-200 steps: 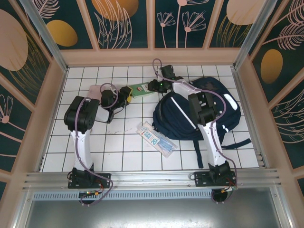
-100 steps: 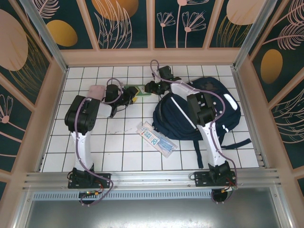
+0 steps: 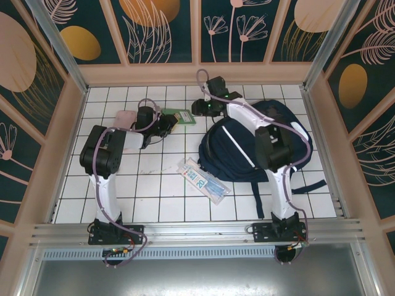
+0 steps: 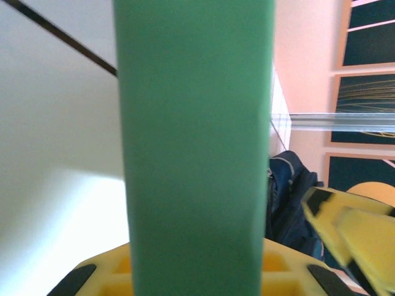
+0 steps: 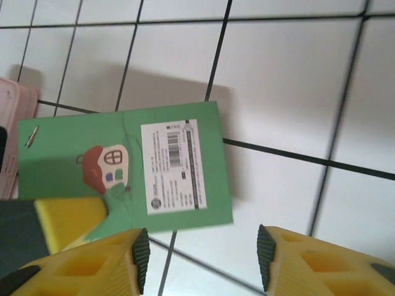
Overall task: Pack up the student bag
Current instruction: Pick up the personal item from the top-center of the table, then open the student bag at the middle-right of the table.
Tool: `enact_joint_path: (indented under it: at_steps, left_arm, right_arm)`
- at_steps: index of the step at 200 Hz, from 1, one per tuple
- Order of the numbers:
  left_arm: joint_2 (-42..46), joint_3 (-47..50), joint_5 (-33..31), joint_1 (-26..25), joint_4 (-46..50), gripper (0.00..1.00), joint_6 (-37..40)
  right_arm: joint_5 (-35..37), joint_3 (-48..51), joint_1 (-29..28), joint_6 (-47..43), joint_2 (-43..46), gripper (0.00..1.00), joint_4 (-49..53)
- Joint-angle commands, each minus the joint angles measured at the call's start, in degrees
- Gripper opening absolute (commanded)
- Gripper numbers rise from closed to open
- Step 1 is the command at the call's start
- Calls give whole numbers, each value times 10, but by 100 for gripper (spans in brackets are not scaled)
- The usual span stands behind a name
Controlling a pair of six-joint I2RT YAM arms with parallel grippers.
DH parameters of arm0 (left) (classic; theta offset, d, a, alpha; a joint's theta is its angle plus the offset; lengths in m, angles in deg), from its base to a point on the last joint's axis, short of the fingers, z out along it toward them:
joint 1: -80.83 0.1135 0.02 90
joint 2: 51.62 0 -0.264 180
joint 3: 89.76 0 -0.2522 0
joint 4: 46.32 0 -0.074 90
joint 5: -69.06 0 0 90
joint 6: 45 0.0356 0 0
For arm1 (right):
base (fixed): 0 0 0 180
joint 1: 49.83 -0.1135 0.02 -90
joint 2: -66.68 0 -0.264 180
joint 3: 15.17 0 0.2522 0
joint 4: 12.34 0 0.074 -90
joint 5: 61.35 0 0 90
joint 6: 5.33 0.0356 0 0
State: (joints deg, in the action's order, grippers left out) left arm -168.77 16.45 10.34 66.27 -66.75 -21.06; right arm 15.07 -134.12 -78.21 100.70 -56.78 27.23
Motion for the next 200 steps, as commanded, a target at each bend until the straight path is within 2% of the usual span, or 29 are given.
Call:
enact_joint_path:
  at_steps: [1,39,74,117,147,175,191,200]
  left_arm:
    - [57,7,23,4,-24,11,1]
    - [114,34,30,3,-30,11,-11]
    - [157,67,34,4,-20,11,-11]
    - [212,94,34,4,0,11,-1]
    - [245,107,30,4,27,11,15]
    - [268,128,31,2,31,11,19]
    - [280,139,28,-1,32,11,20]
    - [287,146,26,-4,32,11,20]
  right_arm:
    - [91,64,-5,-47,97,53,66]
    - [156,206,-26,-94,211,53,114]
    - [222,283,-80,-92,276,58,145]
    - [269,363,-123,-59,298,58,159]
    - [321,389,-131,-39,306,56,155]
    - [349,419,-130,-42,312,42,125]
    - [364,426,-128,-46,310,25,120]
    - [371,428,-128,-49,309,7,116]
